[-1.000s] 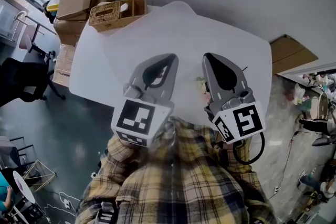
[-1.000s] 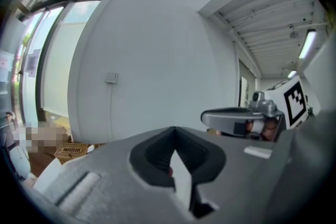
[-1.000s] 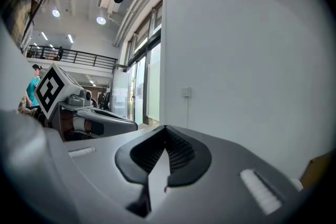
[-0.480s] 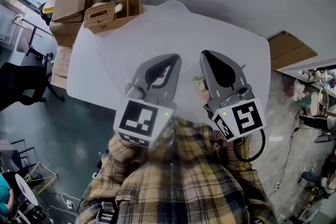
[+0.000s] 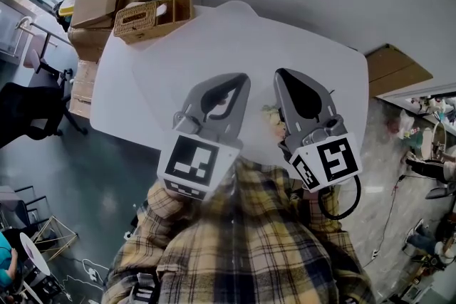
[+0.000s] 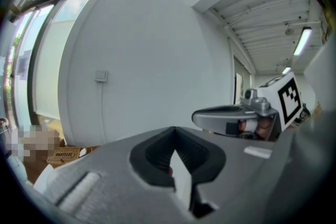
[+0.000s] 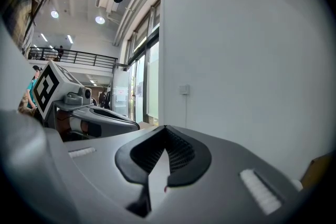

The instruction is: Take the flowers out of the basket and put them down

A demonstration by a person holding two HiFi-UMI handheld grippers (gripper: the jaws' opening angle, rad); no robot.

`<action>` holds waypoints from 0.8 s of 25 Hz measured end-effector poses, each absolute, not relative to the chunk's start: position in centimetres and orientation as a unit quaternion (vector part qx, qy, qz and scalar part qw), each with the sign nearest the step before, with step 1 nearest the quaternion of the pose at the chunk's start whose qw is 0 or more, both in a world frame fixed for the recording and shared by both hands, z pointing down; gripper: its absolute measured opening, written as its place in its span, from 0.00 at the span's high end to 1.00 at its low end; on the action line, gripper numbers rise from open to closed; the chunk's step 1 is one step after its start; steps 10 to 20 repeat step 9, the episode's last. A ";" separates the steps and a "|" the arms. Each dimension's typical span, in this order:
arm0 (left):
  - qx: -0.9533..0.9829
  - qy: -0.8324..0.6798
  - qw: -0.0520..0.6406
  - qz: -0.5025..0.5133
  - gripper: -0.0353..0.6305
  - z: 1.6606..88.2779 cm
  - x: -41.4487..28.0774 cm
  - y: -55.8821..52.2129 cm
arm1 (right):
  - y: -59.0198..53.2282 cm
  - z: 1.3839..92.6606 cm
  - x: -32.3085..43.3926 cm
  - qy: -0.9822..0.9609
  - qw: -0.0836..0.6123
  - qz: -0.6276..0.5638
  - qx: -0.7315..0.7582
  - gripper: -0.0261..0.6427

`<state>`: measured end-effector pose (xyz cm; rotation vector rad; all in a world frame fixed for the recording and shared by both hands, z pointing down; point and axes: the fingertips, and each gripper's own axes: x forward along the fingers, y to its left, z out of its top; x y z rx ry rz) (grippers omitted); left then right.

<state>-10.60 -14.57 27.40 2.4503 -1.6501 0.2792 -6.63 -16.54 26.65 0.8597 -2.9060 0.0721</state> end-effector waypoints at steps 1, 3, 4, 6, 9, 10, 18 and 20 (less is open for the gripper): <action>0.823 -0.554 0.087 0.095 0.95 27.5 -10.6 -14.6 | -16.6 26.7 -6.7 -0.957 0.055 0.023 0.282 0.96; 0.822 -0.554 0.088 0.096 0.95 27.5 -10.6 -14.6 | -16.6 26.7 -6.7 -0.958 0.056 0.022 0.280 0.96; 0.822 -0.554 0.087 0.096 0.95 27.6 -10.5 -14.6 | -16.5 26.7 -6.7 -0.958 0.056 0.022 0.280 0.96; 0.823 -0.554 0.087 0.096 0.95 27.6 -10.5 -14.6 | -16.6 26.8 -6.8 -0.959 0.057 0.022 0.278 0.96; 0.823 -0.553 0.088 0.097 0.95 27.6 -10.5 -14.9 | -16.8 26.9 -6.9 -0.959 0.058 0.021 0.276 0.96; 0.823 -0.553 0.088 0.097 0.95 27.6 -10.5 -14.9 | -16.8 26.9 -6.9 -0.959 0.058 0.021 0.276 0.96; 0.823 -0.553 0.088 0.097 0.95 27.6 -10.5 -14.9 | -16.8 26.9 -6.9 -0.959 0.058 0.021 0.276 0.96; 0.823 -0.553 0.088 0.097 0.95 27.6 -10.5 -14.9 | -16.8 26.9 -6.9 -0.959 0.058 0.021 0.276 0.96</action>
